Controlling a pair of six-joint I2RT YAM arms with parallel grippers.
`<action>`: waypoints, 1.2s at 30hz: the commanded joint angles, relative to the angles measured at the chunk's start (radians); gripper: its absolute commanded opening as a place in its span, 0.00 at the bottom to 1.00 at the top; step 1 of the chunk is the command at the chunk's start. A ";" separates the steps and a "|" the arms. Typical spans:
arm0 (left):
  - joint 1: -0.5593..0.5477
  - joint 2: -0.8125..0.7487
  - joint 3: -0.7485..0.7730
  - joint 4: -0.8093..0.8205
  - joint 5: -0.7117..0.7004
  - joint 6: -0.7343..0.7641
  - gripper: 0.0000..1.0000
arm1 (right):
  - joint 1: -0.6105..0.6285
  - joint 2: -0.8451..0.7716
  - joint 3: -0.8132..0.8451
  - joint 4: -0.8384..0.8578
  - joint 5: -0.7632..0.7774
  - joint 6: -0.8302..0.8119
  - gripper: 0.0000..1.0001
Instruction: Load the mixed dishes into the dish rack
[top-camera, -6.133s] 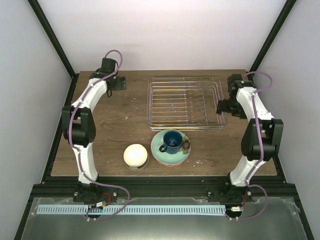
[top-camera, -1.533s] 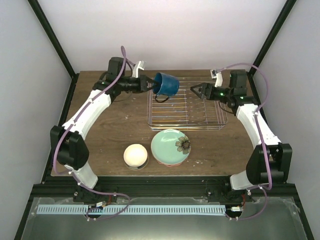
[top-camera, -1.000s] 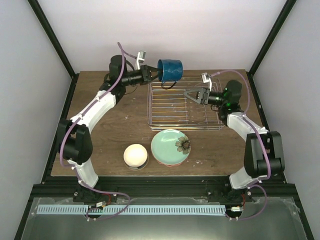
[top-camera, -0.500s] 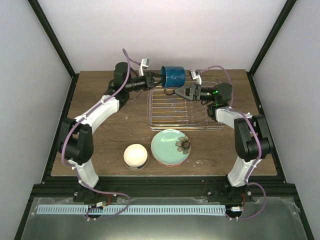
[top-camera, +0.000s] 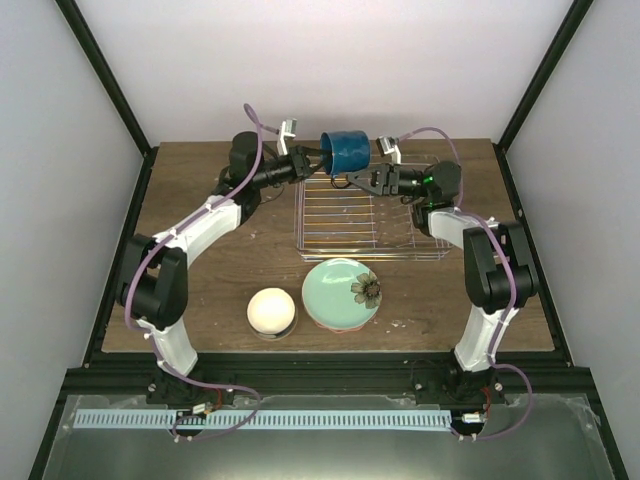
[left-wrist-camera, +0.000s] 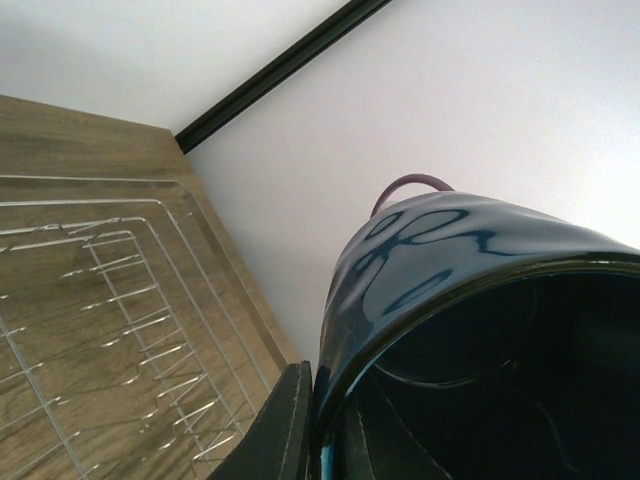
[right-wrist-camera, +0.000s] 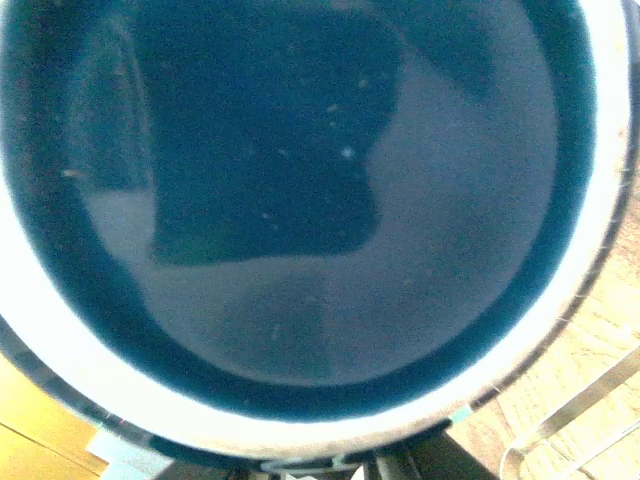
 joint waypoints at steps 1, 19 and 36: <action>-0.035 0.022 -0.019 0.112 0.044 -0.029 0.00 | 0.006 0.011 0.076 0.049 0.038 -0.010 0.17; 0.008 0.025 -0.087 0.060 0.045 0.046 0.42 | 0.002 0.058 0.116 -0.031 0.091 -0.072 0.01; 0.178 -0.135 0.115 -0.795 -0.408 0.592 1.00 | -0.008 0.105 0.619 -1.519 0.374 -1.104 0.01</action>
